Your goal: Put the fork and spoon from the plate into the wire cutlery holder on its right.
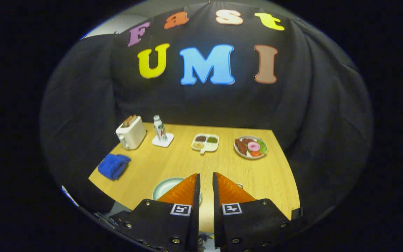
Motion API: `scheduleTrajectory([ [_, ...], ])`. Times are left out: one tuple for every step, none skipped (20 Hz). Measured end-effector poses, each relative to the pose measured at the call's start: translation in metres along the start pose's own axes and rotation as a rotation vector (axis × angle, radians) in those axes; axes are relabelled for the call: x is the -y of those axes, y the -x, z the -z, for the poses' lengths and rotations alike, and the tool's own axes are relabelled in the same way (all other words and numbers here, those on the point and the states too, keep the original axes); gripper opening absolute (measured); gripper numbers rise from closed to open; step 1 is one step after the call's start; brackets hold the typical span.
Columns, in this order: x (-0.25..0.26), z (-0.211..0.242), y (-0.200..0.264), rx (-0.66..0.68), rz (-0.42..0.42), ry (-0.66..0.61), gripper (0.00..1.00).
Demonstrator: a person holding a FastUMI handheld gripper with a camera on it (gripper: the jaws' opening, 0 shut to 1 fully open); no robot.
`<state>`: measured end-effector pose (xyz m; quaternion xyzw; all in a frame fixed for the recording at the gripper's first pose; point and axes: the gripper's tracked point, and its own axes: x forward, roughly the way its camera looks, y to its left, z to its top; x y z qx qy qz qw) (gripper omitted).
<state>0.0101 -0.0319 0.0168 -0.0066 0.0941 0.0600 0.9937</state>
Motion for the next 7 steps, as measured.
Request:
scheduleTrajectory([
  [-0.004,-0.011,0.009,0.074,0.023,0.013,0.18],
  [-0.013,-0.012,0.016,0.118,0.031,0.034,0.18],
  [-0.025,-0.013,0.022,0.139,0.02,0.058,0.18],
  [-0.034,-0.015,0.026,0.153,0.007,0.075,0.18],
  [-0.04,-0.016,0.029,0.168,0.0,0.084,0.18],
  [-0.047,-0.02,0.031,0.186,-0.008,0.078,0.18],
  [-0.054,-0.024,0.035,0.208,-0.011,0.055,0.18],
])
